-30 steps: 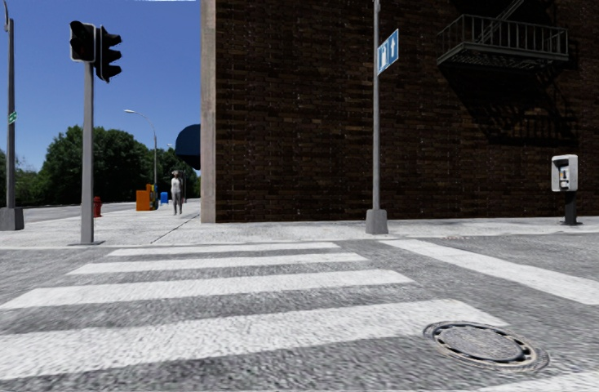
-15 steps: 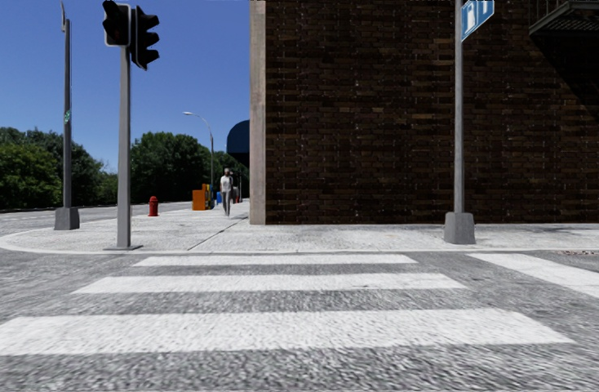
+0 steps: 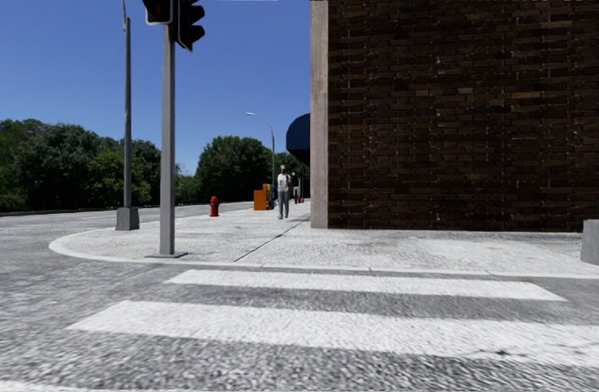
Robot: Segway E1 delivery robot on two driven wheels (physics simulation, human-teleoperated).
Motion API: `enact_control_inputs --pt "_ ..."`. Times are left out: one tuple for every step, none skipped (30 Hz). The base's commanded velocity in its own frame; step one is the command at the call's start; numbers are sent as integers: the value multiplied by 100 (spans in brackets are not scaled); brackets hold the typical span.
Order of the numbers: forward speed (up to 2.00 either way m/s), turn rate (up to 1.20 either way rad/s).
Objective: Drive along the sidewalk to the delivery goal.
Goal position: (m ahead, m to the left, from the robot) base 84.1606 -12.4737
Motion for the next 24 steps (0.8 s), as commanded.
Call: enact_control_inputs --pt "200 50" --pt "200 48" --pt "200 48" --pt "200 47" --pt "200 43" --pt "200 22" --pt "200 22" --pt "200 7" --pt "200 0" --pt "200 0" --pt "200 0" --pt "200 0" --pt "200 0" --pt "200 0" --pt "200 0" --pt "200 0" --pt "200 0" --pt "200 0" --pt "200 0" --pt "200 0" --pt "200 0" --pt "200 0" --pt "200 0" --pt "200 0"
